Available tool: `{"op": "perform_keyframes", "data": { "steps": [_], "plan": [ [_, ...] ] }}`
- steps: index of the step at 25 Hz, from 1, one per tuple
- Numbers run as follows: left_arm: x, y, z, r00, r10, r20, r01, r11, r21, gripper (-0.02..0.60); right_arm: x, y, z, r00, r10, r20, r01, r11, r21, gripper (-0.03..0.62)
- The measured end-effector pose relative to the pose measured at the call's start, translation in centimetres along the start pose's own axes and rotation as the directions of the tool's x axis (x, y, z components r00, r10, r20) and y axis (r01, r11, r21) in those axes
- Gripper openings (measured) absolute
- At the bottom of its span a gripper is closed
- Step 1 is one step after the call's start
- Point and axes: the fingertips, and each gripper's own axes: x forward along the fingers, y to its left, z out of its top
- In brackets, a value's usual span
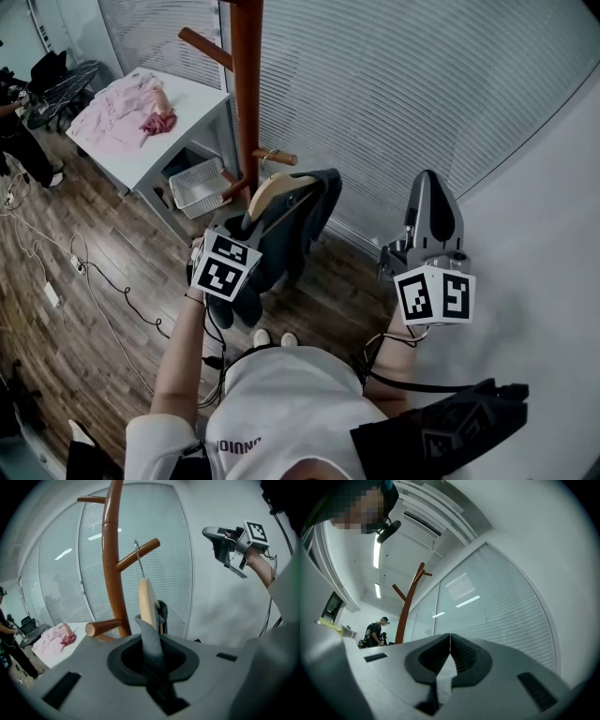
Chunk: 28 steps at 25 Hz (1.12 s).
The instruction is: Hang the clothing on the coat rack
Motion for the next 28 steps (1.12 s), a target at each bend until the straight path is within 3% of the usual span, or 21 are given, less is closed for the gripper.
{"op": "perform_keyframes", "data": {
  "steps": [22, 28],
  "plan": [
    [1.7, 1.5, -1.8, 0.998, -0.064, 0.019, 0.065, 0.995, -0.078, 0.063, 0.6, -0.2, -1.0, 1.0, -0.013, -0.02, 0.013, 1.0, -0.003, 0.021],
    [1.8, 2.0, -2.0, 0.999, -0.048, 0.024, 0.05, 0.995, -0.083, 0.063, 0.8, 0.1, -1.2, 1.0, -0.003, -0.028, 0.002, 1.0, -0.004, 0.021]
  ]
}}
